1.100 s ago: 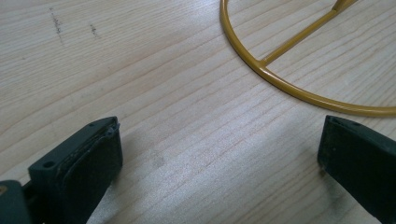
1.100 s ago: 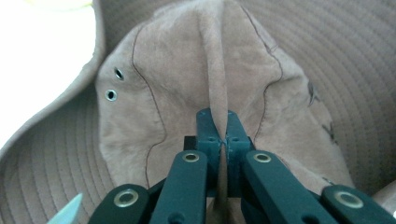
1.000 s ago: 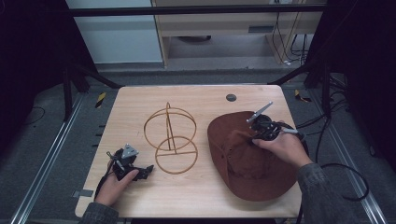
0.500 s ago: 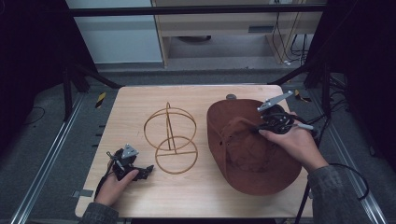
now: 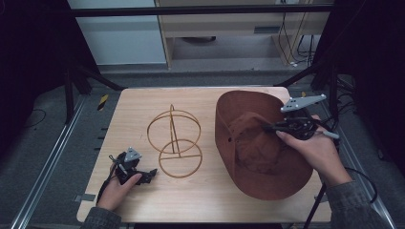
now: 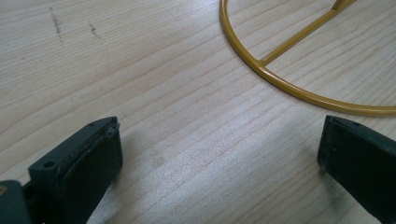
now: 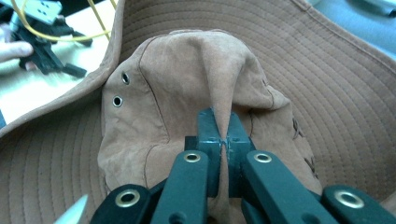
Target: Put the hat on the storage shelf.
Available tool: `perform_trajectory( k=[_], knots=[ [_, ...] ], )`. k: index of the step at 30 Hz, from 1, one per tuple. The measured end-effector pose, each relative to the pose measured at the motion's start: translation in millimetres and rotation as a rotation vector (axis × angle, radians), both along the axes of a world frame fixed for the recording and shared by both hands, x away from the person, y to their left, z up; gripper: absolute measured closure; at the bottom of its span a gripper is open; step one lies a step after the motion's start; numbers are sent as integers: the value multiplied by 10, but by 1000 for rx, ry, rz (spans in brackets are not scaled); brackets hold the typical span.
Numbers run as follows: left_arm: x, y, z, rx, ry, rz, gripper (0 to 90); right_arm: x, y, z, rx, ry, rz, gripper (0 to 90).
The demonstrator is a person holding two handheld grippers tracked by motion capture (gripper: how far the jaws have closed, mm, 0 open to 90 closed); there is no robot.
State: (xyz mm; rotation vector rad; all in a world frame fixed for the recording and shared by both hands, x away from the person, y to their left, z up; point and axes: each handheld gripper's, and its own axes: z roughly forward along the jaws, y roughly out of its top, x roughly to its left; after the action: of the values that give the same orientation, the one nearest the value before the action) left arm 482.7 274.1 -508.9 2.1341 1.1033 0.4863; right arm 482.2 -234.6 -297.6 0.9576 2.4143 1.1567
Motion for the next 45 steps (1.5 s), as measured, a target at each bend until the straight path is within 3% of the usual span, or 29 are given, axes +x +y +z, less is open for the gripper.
perform_trajectory(
  k=[12,22,36,45],
  knots=[
    [0,1,0,0,1,-1,0,-172,86,284,62,-101,4,892],
    [-2,0,0,0,1,-1,0,-224,322,607,84,-178,19,892],
    [-3,-3,-2,-4,-1,3,0,-147,658,707,141,-216,36,892],
    [-1,0,0,0,-2,-1,0,-72,879,836,124,-222,55,892]
  ],
)
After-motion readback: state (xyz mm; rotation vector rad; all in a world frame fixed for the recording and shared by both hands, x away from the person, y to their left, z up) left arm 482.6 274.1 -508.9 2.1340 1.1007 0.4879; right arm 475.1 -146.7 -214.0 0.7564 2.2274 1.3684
